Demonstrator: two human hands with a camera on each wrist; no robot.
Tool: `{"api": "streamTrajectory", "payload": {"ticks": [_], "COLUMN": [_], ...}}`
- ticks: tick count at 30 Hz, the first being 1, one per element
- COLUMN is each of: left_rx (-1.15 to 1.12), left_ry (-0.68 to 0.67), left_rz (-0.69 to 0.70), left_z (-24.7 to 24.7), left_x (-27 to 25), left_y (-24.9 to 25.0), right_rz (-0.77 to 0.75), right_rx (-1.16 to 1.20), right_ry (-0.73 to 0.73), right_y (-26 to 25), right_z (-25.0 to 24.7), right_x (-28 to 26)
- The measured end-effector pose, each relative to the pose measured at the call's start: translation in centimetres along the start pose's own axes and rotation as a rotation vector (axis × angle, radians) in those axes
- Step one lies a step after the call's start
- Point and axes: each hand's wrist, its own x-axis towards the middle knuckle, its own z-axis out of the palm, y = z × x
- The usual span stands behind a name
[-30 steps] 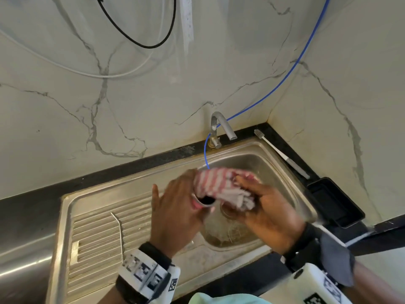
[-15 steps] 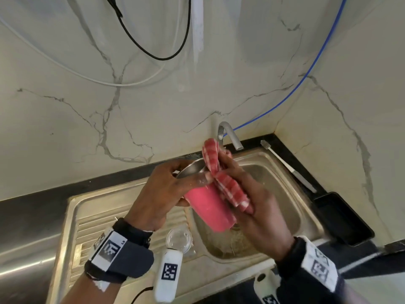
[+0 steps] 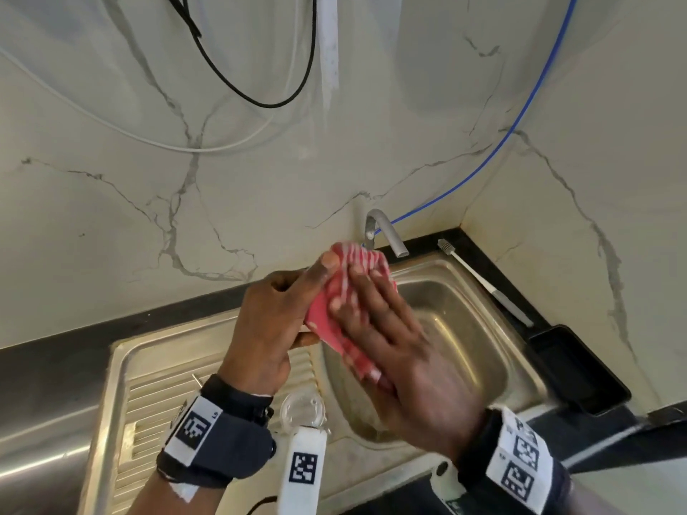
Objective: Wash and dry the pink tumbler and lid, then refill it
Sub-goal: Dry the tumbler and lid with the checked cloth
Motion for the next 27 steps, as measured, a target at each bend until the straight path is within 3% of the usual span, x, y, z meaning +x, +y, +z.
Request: {"api": "streamTrajectory", "payload": {"ticks": [3,6,8,12,17,21,23,27], "left_rx": [-0.012,-0.011,0.031,0.105,-0.04,-0.265,-0.309,-0.307], "left_ry": [0.005,-0.027,-0.06,-0.205,-0.236,-0.176,-0.153,-0.012], "left_rz": [0.018,0.053,0.09,0.111,0.169,0.194,0.25,0.329], "left_z": [-0.2,-0.3,-0.5,-1.1,-1.2,-0.3,0.7,2.4], "left_x": [0.2,-0.1,-0.1,-0.1,-0.2,-0.4,-0.6,0.1], "left_y": [0.1,-0.2,-0.7,-1.0,0.4,0.4,0.1,-1.7], "right_rz": [-0.024,-0.005,0.089,0.355,0.643,0.768,0.667,0.802], "right_rx": [-0.164,-0.049,0.191,0.867,1.561,1.819,2.028,2.255], "right_ry": [-0.081,-0.059,-0.056,-0.184,-0.019,0.225,0.173,0.332], "right_y": [0.2,0.2,0.4,2.0,2.9,2.6,1.7,-0.5], "right_z": [0.4,-0.3,-1.2,-4.2,-4.7,-2.2,-1.0,0.5], "right_x": [-1.8,-0.5,0.8,3.3,3.6,2.7,2.5,2.6]}}
